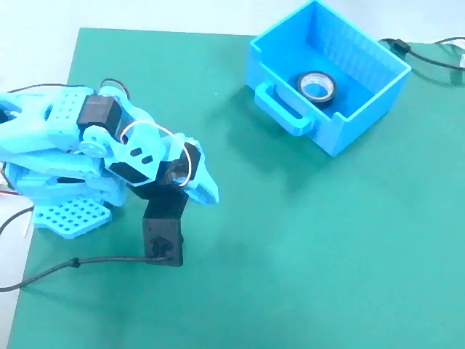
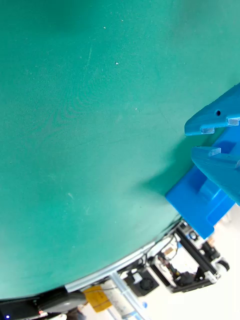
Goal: Put the tape in the box
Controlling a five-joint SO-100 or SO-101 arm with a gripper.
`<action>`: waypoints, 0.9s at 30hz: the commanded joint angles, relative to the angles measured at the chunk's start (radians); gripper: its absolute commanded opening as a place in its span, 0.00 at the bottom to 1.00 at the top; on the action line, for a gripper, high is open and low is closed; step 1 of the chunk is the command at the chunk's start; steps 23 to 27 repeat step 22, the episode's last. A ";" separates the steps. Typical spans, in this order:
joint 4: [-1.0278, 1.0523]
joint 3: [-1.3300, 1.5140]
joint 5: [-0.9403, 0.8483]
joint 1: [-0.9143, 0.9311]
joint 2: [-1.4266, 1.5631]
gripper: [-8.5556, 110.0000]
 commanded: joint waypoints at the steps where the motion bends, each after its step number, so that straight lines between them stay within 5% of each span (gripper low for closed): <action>1: -0.003 0.003 0.003 0.020 0.012 0.07; 27: 0.005 0.002 0.014 0.008 0.012 0.07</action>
